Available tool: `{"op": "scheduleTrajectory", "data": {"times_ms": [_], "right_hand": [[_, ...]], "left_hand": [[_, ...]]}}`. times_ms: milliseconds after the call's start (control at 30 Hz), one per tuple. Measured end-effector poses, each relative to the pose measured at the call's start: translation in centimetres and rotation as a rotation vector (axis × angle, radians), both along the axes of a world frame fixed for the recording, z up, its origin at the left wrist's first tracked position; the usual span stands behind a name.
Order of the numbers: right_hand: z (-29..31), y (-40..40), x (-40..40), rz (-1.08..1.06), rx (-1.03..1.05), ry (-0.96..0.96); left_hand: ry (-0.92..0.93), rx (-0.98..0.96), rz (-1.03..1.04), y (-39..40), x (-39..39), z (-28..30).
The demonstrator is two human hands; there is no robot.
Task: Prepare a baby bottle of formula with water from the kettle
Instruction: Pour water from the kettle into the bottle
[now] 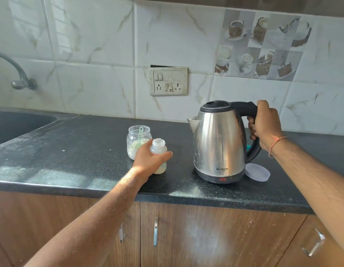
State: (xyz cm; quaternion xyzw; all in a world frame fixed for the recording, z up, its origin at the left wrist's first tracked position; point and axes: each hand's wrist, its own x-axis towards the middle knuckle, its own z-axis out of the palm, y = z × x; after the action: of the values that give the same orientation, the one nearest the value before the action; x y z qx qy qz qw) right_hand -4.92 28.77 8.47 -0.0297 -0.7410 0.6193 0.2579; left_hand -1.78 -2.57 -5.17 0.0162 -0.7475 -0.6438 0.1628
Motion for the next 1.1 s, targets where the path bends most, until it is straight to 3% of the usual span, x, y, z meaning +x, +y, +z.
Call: {"op": "scheduleTrajectory", "data": {"times_ms": [467, 1100], "right_hand": [[-3.9, -1.3, -2.4, -0.056, -0.207, 0.032], [-4.0, -4.6, -10.2, -0.026, -0.216, -0.002]], "left_hand": [[0.006, 0.021, -0.015, 0.1, 0.3, 0.2], [-0.024, -0.010, -0.095, 0.4, -0.8, -0.4]]}}
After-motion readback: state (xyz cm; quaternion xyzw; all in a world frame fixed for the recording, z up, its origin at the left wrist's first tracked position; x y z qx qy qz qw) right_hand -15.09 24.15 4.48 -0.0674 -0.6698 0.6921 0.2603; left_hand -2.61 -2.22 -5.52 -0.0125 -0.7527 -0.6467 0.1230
